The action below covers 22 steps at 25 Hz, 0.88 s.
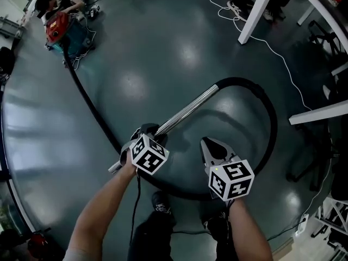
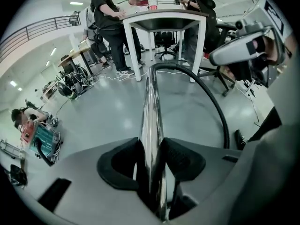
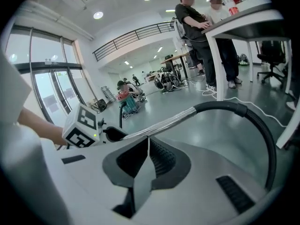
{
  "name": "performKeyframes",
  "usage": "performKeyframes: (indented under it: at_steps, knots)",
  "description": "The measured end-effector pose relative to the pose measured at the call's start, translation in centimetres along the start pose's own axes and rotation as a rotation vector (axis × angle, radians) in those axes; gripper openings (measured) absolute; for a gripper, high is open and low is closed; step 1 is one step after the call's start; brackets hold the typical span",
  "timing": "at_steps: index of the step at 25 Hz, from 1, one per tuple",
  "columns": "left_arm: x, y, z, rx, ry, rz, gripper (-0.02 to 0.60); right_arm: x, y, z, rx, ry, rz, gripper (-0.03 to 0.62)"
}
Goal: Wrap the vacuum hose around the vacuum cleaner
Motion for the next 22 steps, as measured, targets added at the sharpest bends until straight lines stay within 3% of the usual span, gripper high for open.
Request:
performKeyframes:
  at_steps: [5, 14, 22]
  knots:
    - [2.0, 0.9, -6.8, -0.017, 0.010, -0.024, 0.175, -2.0, -2.1, -0.7, -0.002, 0.013, 0.157, 0.007]
    - [4.1, 2.7, -16.8, -0.015, 0.001, -0.076, 0.175, -6.8, -5.3, -0.3, 0.017, 0.063, 0.349, 0.248]
    - [5.9, 4.8, -23.0, 0.006, -0.013, -0.112, 0.175, -10.7, -5.7, 0.2, -0.030, 0.090, 0.511, 0.273]
Point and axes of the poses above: the fingertips, and each gripper's own axes: z forward along the fingers, x to its right, y out of its underside, the point moved 1 cm from there along -z, backward along the fingers, and after that the axes turned 3 degrees about -z, right-handed, at the moved point
